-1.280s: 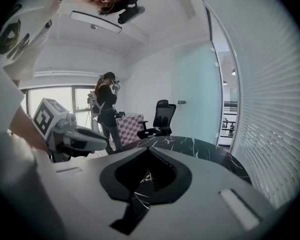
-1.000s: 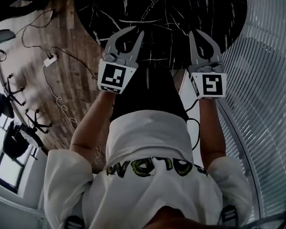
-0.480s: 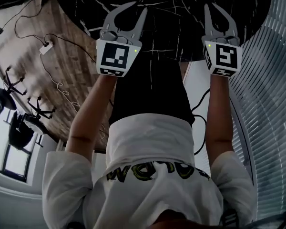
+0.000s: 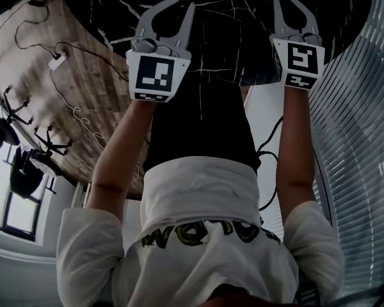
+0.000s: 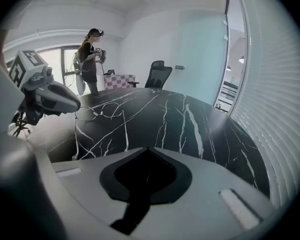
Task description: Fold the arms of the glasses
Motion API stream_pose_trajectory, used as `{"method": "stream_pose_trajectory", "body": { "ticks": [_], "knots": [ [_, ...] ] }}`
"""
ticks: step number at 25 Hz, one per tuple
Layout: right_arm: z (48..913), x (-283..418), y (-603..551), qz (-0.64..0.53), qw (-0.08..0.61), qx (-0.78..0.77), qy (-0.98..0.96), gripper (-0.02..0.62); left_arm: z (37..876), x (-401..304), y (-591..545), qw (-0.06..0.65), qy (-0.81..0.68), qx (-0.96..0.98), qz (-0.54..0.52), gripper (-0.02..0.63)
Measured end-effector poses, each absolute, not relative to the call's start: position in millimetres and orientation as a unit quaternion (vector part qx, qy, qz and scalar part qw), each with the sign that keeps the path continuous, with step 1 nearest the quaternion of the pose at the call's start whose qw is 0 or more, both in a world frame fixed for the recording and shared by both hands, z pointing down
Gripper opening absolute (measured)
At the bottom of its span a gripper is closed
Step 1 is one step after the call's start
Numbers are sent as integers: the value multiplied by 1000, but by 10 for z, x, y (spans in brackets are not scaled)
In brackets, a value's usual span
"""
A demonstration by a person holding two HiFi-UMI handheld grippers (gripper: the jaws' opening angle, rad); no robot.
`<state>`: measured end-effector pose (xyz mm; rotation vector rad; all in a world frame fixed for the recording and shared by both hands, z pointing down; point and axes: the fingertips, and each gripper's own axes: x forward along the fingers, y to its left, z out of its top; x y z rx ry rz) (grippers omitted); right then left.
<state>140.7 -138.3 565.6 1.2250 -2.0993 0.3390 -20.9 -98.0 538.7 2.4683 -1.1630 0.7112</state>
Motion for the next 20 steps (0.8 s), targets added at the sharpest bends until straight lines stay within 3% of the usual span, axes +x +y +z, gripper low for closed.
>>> {"method": "stream_pose_trajectory", "body": {
  "ticks": [20],
  "knots": [
    [5766,869,-1091,115,368,377,-842,3,5393,-119,-1000,171,-406,864,245,9]
  ]
}}
